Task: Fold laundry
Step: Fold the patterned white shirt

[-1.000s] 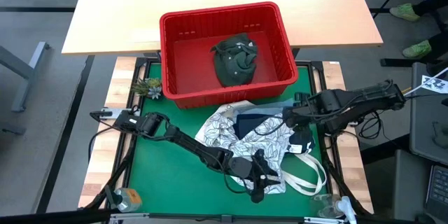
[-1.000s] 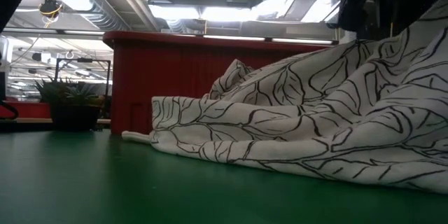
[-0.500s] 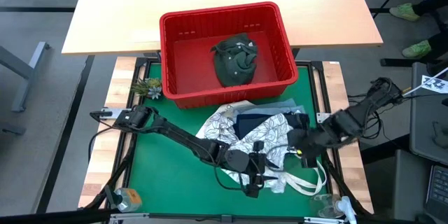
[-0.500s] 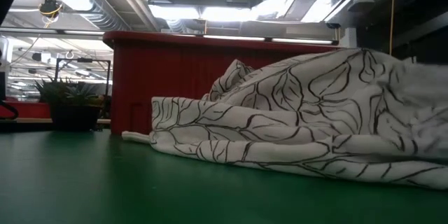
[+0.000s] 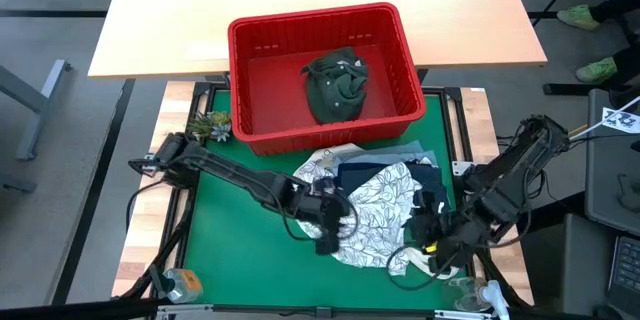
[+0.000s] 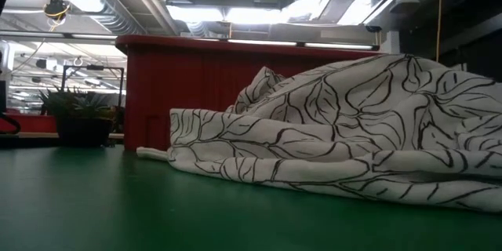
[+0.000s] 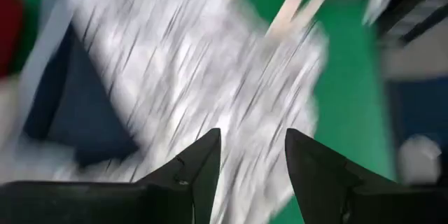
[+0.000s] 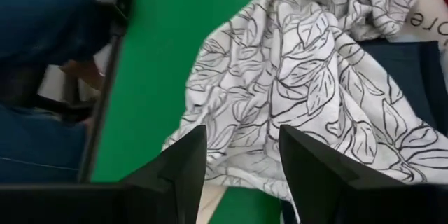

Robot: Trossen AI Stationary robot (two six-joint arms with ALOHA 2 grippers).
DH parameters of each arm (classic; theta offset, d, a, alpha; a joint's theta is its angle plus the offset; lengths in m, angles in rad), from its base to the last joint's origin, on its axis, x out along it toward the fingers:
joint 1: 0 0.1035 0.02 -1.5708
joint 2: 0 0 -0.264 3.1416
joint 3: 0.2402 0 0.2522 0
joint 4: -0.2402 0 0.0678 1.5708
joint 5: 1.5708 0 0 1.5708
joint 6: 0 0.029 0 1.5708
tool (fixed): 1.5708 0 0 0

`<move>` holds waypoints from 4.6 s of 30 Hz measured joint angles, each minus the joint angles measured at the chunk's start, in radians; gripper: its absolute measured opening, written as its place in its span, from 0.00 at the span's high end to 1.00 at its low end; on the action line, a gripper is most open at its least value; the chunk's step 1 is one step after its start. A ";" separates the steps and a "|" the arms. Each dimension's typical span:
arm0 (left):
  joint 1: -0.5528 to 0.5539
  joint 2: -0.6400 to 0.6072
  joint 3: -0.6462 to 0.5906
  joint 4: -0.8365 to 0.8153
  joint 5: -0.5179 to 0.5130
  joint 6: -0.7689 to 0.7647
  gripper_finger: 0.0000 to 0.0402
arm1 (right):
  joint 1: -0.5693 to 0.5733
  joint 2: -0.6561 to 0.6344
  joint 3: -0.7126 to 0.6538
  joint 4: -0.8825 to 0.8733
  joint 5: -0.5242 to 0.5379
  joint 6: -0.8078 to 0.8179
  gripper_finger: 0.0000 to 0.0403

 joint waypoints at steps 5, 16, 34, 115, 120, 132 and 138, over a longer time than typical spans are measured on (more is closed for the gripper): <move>0.020 -0.020 -0.001 -0.364 -0.017 -0.184 0.62 | -0.001 0.067 0.000 -0.012 0.002 0.000 0.56; 0.142 -0.008 -0.282 -0.324 0.075 -0.384 0.62 | -0.001 0.097 0.000 -0.014 -0.016 -0.004 0.56; 0.194 -0.025 -0.411 -0.180 0.241 -0.352 0.94 | -0.001 0.098 0.000 -0.004 -0.006 -0.002 0.56; -0.361 -0.218 -0.757 0.033 0.138 -0.932 0.59 | -0.001 0.570 -0.074 -0.019 -0.486 -0.109 0.56; -0.355 -0.218 -0.795 0.124 0.189 -0.932 0.60 | -0.001 0.570 -0.074 -0.019 -0.486 -0.109 0.56; -0.355 -0.218 -0.784 0.128 0.300 -0.938 0.98 | -0.001 0.570 -0.064 -0.046 -0.485 -0.109 0.56; -0.356 -0.218 -0.753 0.130 0.304 -0.927 0.99 | 0.000 0.543 -0.014 -0.120 -0.437 -0.108 0.56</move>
